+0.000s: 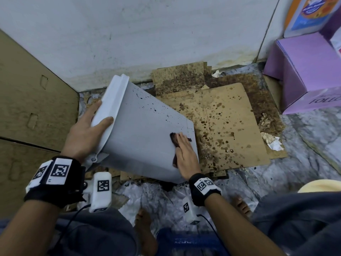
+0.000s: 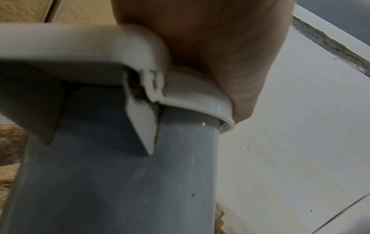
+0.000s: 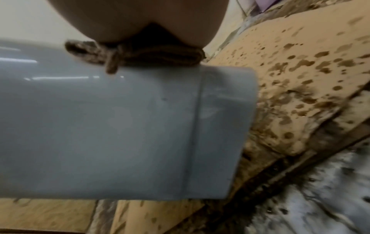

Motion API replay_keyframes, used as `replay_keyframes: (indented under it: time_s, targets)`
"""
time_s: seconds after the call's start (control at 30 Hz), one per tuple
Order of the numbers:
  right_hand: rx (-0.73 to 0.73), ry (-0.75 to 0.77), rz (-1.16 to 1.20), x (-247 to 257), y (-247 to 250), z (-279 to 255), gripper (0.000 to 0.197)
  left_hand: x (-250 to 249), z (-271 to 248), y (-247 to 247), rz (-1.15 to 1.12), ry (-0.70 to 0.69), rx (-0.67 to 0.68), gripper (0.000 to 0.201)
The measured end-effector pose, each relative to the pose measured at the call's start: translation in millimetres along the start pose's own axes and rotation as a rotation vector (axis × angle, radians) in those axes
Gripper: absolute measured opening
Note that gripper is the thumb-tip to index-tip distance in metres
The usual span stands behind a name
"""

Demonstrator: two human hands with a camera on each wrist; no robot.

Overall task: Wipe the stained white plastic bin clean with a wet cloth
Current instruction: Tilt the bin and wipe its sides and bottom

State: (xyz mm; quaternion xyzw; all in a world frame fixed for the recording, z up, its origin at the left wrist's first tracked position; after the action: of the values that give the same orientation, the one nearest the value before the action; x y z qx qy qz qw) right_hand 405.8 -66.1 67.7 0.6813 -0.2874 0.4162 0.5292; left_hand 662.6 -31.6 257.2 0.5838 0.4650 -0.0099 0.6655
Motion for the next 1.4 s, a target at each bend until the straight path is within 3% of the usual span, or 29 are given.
replay_keyframes:
  time_s: [0.13,0.23,0.43,0.53,0.63,0.7,0.87,0.93,1.2,1.33,1.4]
  targets:
    - [-0.043,-0.217,-0.008,-47,13,-7,0.048,6,-4,0,-0.013,0.001,0.012,0.057]
    - [-0.063,-0.288,0.021,-65,16,-4,0.049,11,-8,0,0.004,-0.007,0.007,0.058]
    - [-0.209,-0.563,0.108,-77,44,3,0.047,26,-28,-3,-0.042,-0.072,0.002,0.063]
    - [-0.308,-0.620,0.239,-68,66,12,0.044,35,-38,-5,-0.068,-0.077,0.021,0.068]
    - [-0.351,-0.550,0.406,-30,76,22,0.039,39,-46,-6,-0.086,-0.070,0.029,0.070]
    - [-0.307,-0.441,0.434,7,63,25,0.040,39,-51,-9,-0.081,-0.069,0.053,0.075]
    - [-0.054,0.011,0.397,124,1,5,0.041,34,-64,-18,-0.088,-0.100,0.115,0.081]
    - [-0.023,0.133,0.311,153,-16,-3,0.044,30,-70,-23,-0.094,-0.118,0.133,0.083]
    - [0.009,0.267,0.133,137,-39,-22,0.055,39,-70,-19,-0.091,-0.106,0.066,0.076]
    - [0.014,0.268,0.116,134,-40,-20,0.056,31,-58,-16,-0.007,-0.081,-0.014,0.092]
    - [0.028,0.268,0.121,137,-41,-15,0.056,26,-55,-19,-0.017,-0.076,-0.001,0.091]
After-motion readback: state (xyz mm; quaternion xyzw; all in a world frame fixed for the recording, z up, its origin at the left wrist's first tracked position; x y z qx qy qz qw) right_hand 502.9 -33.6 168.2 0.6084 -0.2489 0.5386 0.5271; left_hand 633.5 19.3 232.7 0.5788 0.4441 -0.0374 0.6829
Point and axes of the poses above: each hand's wrist, its own z-axis towards the middle knuckle, its own y-axis out of the back of the hand, x = y × z, the point moved 8 cm from there along z, towards the middle knuckle, and after that the axes turned 6 degrees about -x, right-handed, at the moved point
